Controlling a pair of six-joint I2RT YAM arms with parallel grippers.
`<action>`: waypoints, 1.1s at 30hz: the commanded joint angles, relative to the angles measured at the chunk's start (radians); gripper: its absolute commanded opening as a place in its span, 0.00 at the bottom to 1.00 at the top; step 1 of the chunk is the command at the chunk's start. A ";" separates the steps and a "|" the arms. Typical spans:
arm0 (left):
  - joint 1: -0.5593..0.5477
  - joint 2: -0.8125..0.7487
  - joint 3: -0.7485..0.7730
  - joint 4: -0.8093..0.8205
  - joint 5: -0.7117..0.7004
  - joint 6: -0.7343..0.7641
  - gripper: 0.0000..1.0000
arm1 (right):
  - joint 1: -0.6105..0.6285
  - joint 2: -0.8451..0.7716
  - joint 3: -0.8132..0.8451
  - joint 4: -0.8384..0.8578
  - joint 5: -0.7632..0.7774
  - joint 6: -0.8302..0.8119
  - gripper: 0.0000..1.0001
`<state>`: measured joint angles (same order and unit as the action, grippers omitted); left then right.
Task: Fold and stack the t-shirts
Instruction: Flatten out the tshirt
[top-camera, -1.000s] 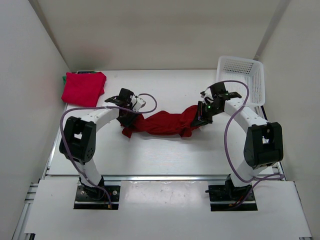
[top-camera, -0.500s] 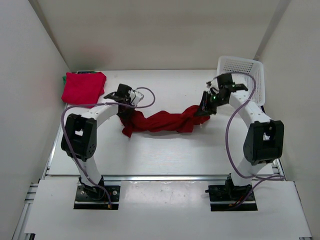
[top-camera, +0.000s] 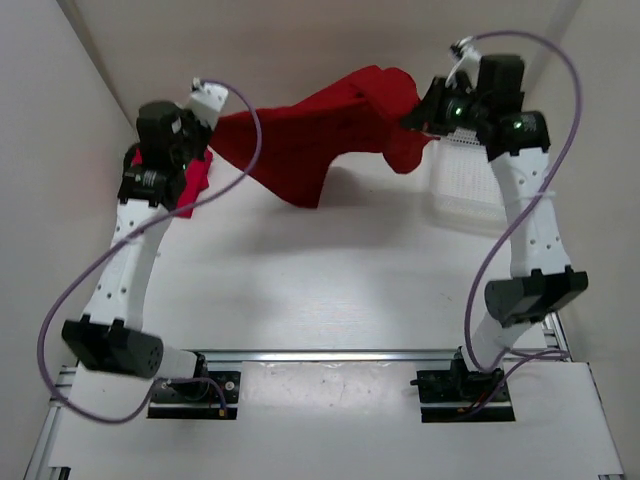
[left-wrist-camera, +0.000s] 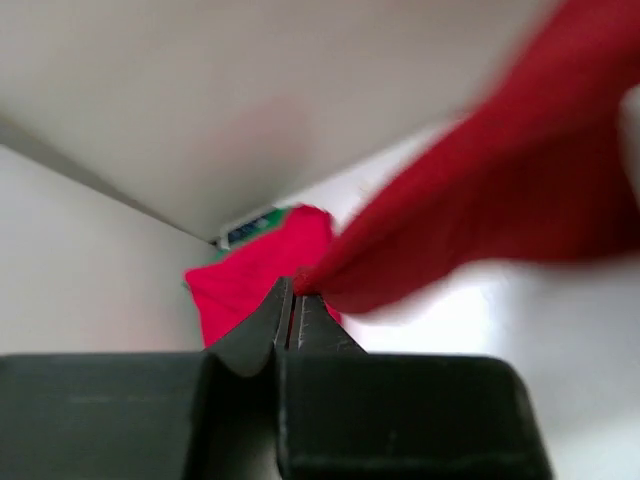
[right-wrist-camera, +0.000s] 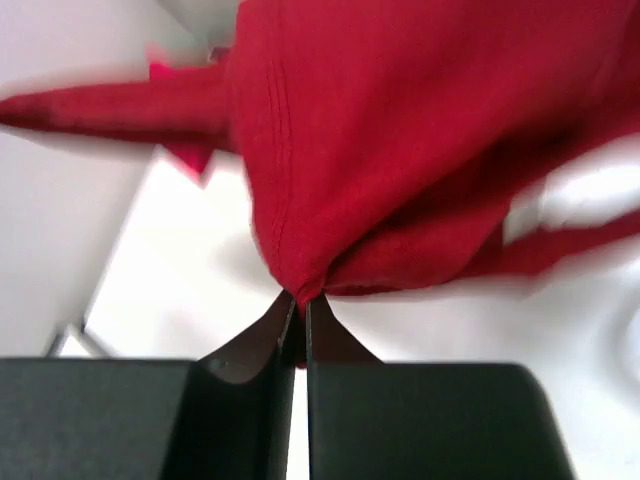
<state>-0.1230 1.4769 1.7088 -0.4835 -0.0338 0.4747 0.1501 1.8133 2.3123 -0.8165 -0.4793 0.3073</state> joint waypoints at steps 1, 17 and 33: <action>-0.038 -0.104 -0.280 -0.058 0.028 0.068 0.00 | 0.097 -0.137 -0.348 0.006 0.094 -0.054 0.00; -0.133 -0.466 -1.164 -0.150 0.005 0.153 0.00 | 0.147 -0.581 -1.542 0.176 0.266 0.179 0.48; -0.113 -0.480 -1.206 -0.159 0.018 0.104 0.00 | 0.600 -0.082 -0.960 -0.058 0.683 -0.040 0.46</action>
<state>-0.2424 1.0111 0.5163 -0.6525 -0.0154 0.5930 0.6800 1.6165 1.2919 -0.7773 0.1219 0.3618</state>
